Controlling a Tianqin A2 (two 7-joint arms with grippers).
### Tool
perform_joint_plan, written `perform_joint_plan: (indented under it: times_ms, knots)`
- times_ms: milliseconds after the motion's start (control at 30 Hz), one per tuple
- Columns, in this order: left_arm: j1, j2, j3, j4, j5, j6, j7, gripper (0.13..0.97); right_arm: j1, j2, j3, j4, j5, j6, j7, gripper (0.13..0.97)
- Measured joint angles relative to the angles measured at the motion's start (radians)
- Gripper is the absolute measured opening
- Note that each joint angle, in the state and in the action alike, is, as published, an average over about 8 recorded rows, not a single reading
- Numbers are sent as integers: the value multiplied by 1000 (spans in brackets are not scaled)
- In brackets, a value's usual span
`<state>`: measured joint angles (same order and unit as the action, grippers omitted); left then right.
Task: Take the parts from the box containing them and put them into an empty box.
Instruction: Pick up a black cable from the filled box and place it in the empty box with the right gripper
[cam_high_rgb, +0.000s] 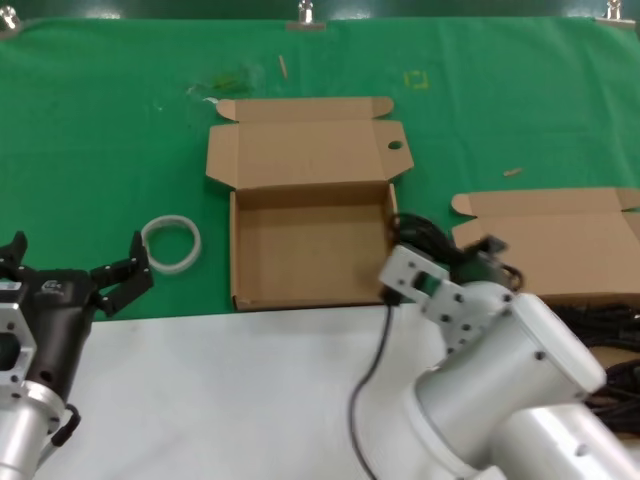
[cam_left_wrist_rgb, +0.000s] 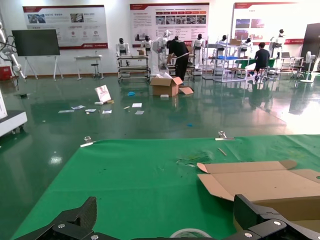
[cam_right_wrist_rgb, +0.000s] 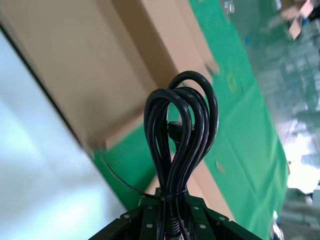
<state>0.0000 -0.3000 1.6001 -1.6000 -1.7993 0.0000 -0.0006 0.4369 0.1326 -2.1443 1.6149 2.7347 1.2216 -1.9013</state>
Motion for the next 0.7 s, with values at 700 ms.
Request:
perform_joint_plan:
  times_ms: [700]
  knots:
    - [0, 0, 0, 0, 0, 0, 0, 966, 246, 8, -346, -370, 18, -292, 419, 207]
